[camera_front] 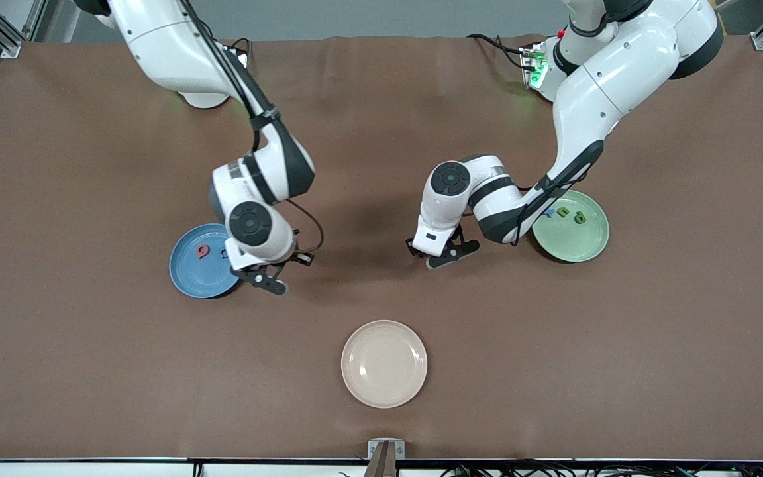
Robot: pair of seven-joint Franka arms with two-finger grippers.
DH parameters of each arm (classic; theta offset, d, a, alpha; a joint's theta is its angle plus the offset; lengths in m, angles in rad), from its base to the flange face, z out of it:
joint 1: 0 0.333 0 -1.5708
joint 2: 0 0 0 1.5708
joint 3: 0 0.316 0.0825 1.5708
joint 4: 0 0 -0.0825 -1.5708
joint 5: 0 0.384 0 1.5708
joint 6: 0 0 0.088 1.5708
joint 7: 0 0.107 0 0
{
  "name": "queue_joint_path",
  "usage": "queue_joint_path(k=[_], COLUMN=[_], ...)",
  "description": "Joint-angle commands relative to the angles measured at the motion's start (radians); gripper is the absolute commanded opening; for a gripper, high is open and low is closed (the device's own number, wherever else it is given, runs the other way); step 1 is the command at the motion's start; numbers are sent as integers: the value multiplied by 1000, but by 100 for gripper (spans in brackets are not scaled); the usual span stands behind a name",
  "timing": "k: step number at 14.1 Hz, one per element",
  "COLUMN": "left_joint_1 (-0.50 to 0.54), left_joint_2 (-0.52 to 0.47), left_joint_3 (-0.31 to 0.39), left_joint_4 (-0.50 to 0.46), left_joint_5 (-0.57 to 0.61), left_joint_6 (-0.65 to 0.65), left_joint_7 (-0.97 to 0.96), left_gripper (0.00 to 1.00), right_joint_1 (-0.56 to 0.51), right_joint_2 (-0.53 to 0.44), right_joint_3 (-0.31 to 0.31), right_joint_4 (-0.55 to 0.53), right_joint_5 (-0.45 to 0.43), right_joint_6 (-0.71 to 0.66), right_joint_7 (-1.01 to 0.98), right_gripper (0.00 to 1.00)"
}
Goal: Sort uppercase to blue plate, lowercase to green plate
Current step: 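Drop the m on the green plate while the right gripper drops Z on blue plate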
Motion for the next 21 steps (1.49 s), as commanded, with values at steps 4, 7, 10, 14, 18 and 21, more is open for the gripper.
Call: queue_joint_path(k=[4, 7, 10, 14, 18, 21], left_joint_1=[-17, -1, 38, 296, 569, 743], left_joint_2=[8, -9, -50, -52, -52, -53], left_joint_3=[15, 13, -22, -241, -425, -510], left_joint_4=[21, 18, 12, -71, -199, -299], left_joint_5=[-16, -16, -17, -16, -3, 29], left_joint_6=[3, -14, -126, -250, -345, -353], left_joint_7=[-2, 1, 21, 134, 278, 382], left_gripper=[23, 17, 13, 12, 12, 12], right_joint_1=[-156, -219, -276, -321, -327, -327], right_joint_2=[-43, -52, -59, -63, -61, -61], right_joint_3=[20, 20, 18, 18, 20, 20], right_joint_4=[-71, -109, -174, -267, -277, -277], right_joint_5=[-18, -18, -18, -18, -18, -18], right_joint_6=[-5, 23, 98, 234, 240, 230], right_joint_7=[-194, -298, -403, -496, -501, -503], right_gripper=[2, 2, 2, 3, 5, 12])
